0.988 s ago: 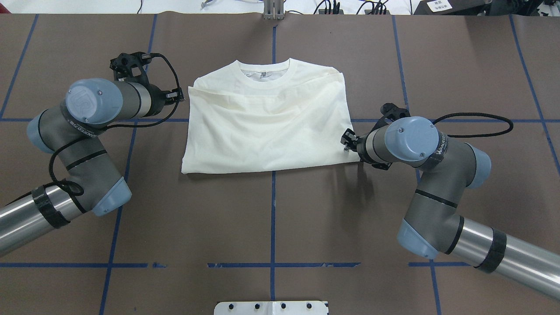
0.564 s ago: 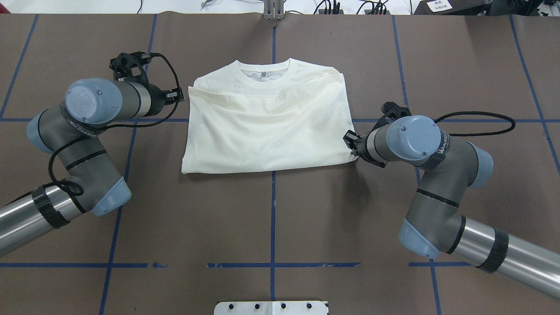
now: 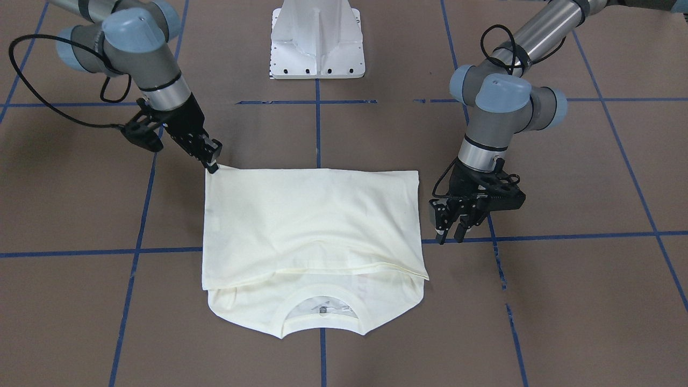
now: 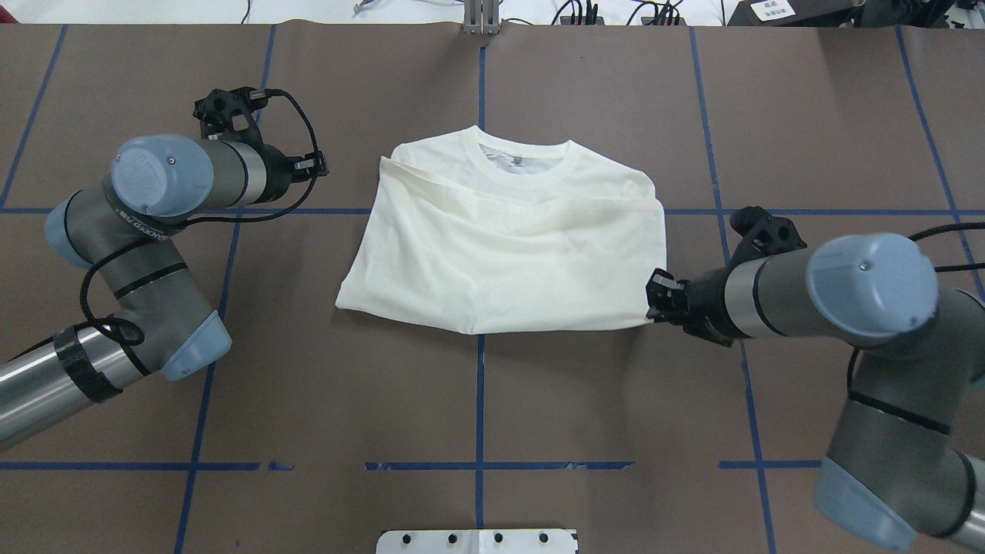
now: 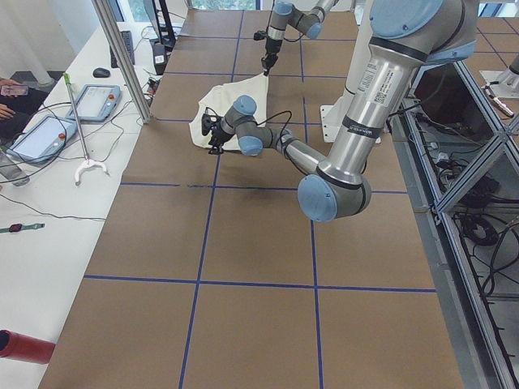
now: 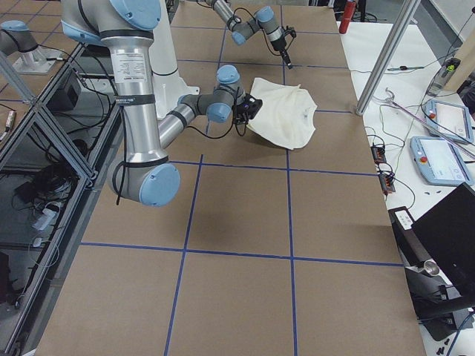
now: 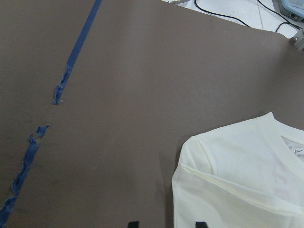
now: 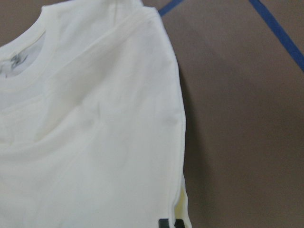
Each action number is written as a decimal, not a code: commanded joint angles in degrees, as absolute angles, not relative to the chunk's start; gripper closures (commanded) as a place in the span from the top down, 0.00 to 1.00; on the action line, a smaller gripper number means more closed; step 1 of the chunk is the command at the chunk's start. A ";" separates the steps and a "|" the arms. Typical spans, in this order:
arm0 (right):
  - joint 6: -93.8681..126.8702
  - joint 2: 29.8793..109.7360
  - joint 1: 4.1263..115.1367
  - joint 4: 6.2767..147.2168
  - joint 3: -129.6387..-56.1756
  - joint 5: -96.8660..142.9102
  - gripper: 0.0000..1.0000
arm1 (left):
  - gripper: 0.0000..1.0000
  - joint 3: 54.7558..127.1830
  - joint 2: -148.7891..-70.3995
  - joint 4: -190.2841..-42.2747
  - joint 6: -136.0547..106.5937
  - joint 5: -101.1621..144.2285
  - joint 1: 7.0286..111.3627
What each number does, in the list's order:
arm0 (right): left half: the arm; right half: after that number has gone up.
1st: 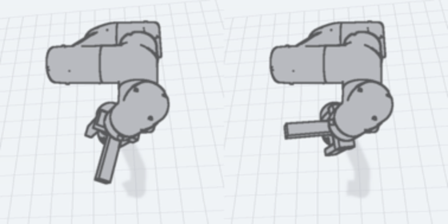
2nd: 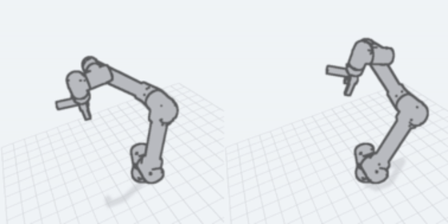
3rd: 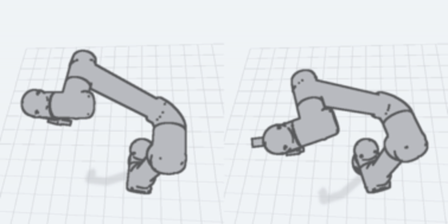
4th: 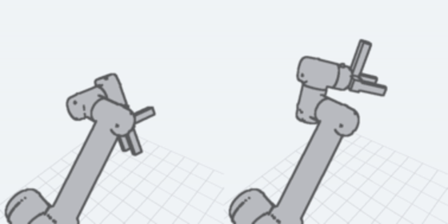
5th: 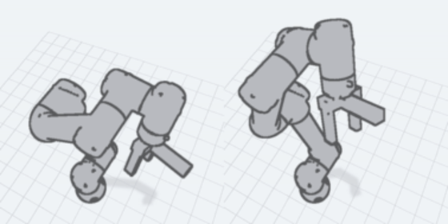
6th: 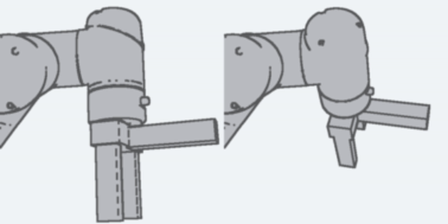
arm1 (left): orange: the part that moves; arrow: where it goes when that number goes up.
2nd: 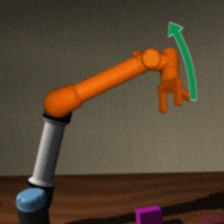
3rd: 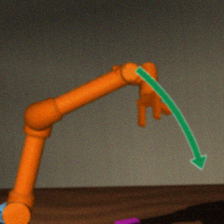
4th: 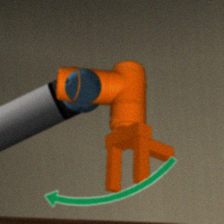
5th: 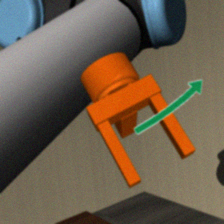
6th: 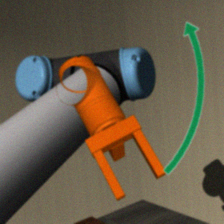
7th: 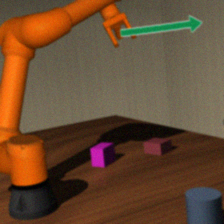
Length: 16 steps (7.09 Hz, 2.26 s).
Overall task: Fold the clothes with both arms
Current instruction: 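Drag the shirt edge with the right gripper nearer the robot, rotating it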
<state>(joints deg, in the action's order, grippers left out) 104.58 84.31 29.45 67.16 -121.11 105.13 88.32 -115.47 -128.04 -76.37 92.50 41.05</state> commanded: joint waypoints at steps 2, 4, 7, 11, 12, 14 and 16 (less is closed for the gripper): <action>107.75 92.01 15.87 67.15 -132.08 111.95 0.00 | 0.51 94.02 -113.74 -127.79 -76.64 96.82 40.96; 107.84 92.55 7.25 67.15 -132.10 114.00 0.41 | 0.58 100.25 -111.28 -127.79 -81.25 105.07 40.87; 107.67 92.11 15.06 67.15 -130.43 109.96 1.00 | 0.69 105.53 -110.58 -127.79 -97.94 113.37 37.64; 99.41 86.59 31.99 66.89 -121.75 103.74 1.00 | 0.69 100.64 -111.10 -127.71 -104.15 103.80 21.98; 99.40 85.79 32.08 66.88 -121.47 103.36 1.00 | 0.68 100.37 -111.44 -127.71 -106.15 103.28 20.84; 99.49 85.87 32.08 66.88 -120.68 103.27 1.00 | 0.60 98.18 -111.71 -127.79 -105.74 100.04 20.13; 99.49 85.87 32.17 66.88 -120.59 103.27 1.00 | 0.00 98.87 -111.62 -127.71 -105.56 97.92 20.65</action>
<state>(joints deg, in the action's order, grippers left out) 99.49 85.88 32.14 66.89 -120.71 103.29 98.57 -111.62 -127.76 -105.68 99.15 20.43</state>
